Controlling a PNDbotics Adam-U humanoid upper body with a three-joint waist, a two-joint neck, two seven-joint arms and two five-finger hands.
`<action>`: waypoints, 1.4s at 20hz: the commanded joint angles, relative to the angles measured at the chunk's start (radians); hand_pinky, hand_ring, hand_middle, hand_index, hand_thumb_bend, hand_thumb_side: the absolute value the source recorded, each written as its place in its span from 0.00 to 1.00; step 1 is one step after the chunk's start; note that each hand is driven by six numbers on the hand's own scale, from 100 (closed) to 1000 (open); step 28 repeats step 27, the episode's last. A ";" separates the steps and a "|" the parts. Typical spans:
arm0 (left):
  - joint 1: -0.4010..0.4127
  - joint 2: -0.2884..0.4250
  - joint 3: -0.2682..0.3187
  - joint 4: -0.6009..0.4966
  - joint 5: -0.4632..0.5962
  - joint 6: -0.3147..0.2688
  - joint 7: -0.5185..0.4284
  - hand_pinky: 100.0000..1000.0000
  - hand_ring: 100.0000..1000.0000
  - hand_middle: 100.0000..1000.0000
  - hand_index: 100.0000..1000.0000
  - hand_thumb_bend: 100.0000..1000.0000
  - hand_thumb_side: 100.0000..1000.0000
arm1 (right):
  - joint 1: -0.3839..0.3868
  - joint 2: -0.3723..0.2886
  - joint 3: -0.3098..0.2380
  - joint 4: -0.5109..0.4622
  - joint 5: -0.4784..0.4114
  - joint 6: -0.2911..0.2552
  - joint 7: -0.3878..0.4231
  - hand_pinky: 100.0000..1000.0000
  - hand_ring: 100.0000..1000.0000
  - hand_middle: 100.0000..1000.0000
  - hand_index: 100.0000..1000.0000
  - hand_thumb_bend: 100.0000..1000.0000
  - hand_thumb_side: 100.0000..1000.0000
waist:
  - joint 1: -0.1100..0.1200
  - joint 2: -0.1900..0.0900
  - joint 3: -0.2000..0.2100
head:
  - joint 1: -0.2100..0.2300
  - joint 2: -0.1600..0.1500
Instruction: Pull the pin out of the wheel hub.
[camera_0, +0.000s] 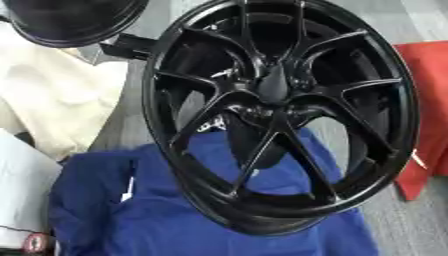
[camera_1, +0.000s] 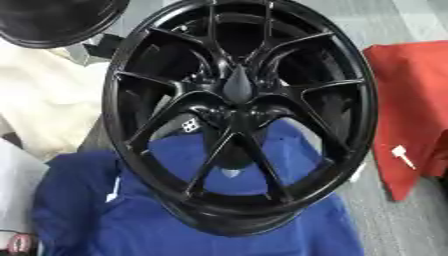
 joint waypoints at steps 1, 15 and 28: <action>0.006 0.031 0.026 -0.011 -0.073 0.005 -0.020 0.86 0.86 0.78 0.89 0.26 0.69 | -0.014 -0.024 -0.014 -0.020 -0.008 -0.002 -0.005 0.66 0.51 0.58 0.65 0.00 0.87 | -0.001 -0.014 0.001 | 0.005 0.006; 0.006 0.001 0.069 -0.062 0.003 0.006 0.091 0.78 0.78 0.68 0.81 0.00 0.75 | -0.010 -0.025 -0.018 -0.021 -0.009 -0.001 -0.015 0.66 0.51 0.58 0.64 0.00 0.86 | -0.008 -0.016 0.010 | 0.014 0.006; 0.039 -0.149 0.068 -0.392 0.301 -0.128 0.462 0.72 0.72 0.60 0.74 0.00 0.68 | -0.016 -0.026 -0.009 -0.055 0.001 0.005 -0.001 0.66 0.51 0.58 0.64 0.00 0.84 | -0.022 -0.020 0.013 | 0.031 -0.003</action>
